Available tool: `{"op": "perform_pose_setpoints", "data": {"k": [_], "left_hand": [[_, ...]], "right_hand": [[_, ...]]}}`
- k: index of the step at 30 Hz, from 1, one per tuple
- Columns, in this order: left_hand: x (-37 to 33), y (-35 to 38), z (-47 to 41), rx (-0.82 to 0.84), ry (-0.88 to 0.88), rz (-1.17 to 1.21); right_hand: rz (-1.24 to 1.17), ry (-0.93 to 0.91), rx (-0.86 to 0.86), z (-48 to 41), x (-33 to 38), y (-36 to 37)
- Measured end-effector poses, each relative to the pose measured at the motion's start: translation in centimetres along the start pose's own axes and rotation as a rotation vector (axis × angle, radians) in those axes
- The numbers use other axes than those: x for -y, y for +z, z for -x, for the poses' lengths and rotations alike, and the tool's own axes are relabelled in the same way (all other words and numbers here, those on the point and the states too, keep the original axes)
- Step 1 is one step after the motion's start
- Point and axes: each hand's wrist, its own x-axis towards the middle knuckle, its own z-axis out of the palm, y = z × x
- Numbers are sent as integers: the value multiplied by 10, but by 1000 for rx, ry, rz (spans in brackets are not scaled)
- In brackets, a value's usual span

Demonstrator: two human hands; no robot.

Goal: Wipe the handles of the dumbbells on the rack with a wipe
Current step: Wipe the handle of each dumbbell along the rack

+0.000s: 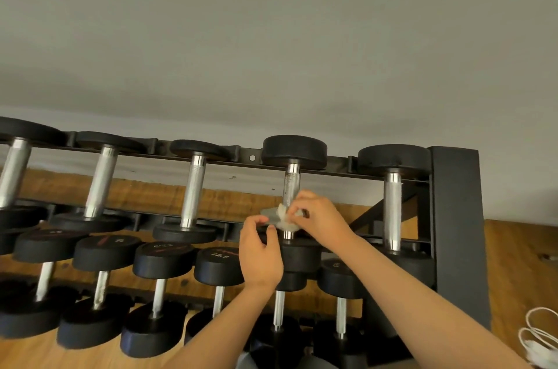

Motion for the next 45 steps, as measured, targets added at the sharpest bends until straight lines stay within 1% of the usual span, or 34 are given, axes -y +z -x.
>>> {"op": "perform_pose_setpoints", "data": {"k": [2, 3, 4, 6, 8, 9, 12, 13, 16, 17, 18, 19, 23, 27, 29, 33, 37, 40, 45], "left_hand": [[0, -1, 1, -6, 4, 0], [0, -1, 1, -8, 6, 0], [0, -1, 1, -9, 7, 3], [0, -1, 1, -6, 5, 8], [-1, -1, 1, -8, 5, 2], [-1, -1, 1, -9, 5, -4], [-1, -1, 2, -15, 9, -2], [-1, -1, 1, -11, 11, -4], [0, -1, 1, -5, 20, -3], [0, -2, 1, -4, 23, -2], [-1, -1, 1, -3, 24, -4], [-1, -1, 1, -2, 23, -11], [-1, -2, 2, 0, 15, -18], [-1, -2, 1, -4, 17, -4], [-1, -2, 1, -4, 19, -15], [0, -2, 1, 12, 17, -6], [0, -1, 1, 24, 8, -9], [0, -2, 1, 33, -9, -8], [-3, -4, 2, 54, -25, -1]], "right_hand": [[-12, 39, -71, -8, 5, 3], [-10, 23, -87, -5, 5, 8], [-1, -6, -76, 2, 5, 11], [5, -57, -1, 17, -4, 11], [31, -67, 51, 15, -12, 1], [29, -56, 26, 8, -13, -4], [-23, 4, -129, -8, -10, -7], [-32, 15, -136, -6, -8, -3], [-51, -22, -23, 11, -10, 9], [-61, -22, 2, 11, -11, 8], [-70, -4, -10, 5, -12, 6], [-88, 33, -65, -5, -11, 3], [-237, 187, -425, -33, 2, 4], [-279, 232, -601, -18, 9, 27], [-352, 269, -670, -26, 13, 26], [-560, 448, -712, -45, 25, 21], [-624, 502, -688, -41, 25, 22], [-728, 581, -681, -47, 26, 13], [-908, 694, -804, -47, 26, 14]]}}
